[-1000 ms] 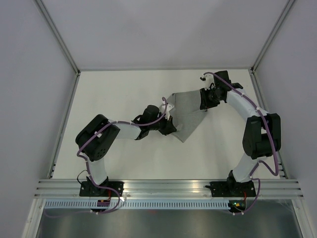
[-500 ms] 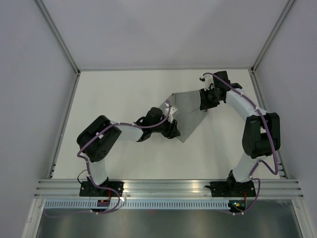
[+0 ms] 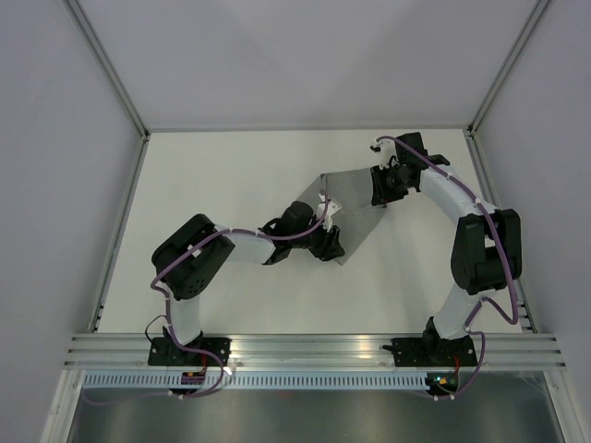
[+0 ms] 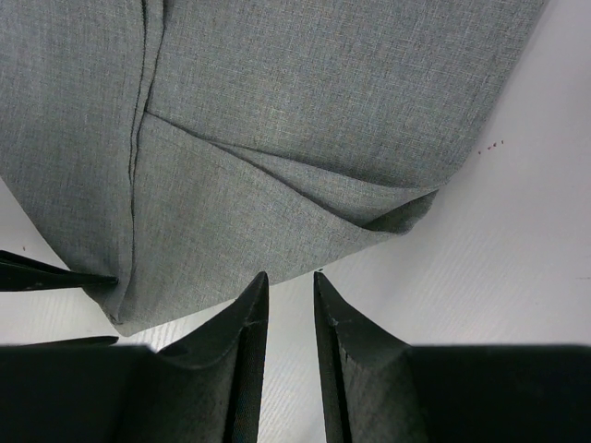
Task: Fold the napkin, place the utensils inside, and roll it up
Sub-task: Fold the napkin, then roll the napkin with the utensil
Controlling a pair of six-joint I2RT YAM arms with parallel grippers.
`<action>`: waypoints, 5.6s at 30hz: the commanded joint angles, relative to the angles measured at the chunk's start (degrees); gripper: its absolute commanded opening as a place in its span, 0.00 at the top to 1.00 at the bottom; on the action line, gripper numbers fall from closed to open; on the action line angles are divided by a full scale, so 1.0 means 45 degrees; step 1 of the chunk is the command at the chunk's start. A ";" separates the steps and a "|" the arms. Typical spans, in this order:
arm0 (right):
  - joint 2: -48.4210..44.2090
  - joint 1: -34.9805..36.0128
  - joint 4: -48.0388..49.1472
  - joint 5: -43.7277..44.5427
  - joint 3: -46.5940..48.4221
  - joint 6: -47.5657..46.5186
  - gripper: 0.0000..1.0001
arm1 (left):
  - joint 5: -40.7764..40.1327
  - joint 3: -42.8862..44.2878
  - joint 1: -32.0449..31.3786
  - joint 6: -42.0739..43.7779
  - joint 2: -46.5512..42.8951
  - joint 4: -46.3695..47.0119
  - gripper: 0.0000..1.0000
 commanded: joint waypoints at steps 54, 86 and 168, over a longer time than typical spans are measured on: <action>0.1726 0.0160 -0.1076 0.1067 -0.0508 -0.1098 0.72 | -0.6245 0.6384 0.3503 -0.3226 0.2069 -0.8058 0.54; 0.4444 0.0277 -0.1407 0.2200 0.2462 -0.1352 0.71 | -0.6478 0.2164 0.2839 -0.5238 -0.0177 -0.5948 0.54; 0.2177 0.6274 0.2733 0.1635 -0.3827 -0.6821 0.79 | -0.5756 0.0134 0.2820 -0.2621 -1.0939 -0.7533 0.41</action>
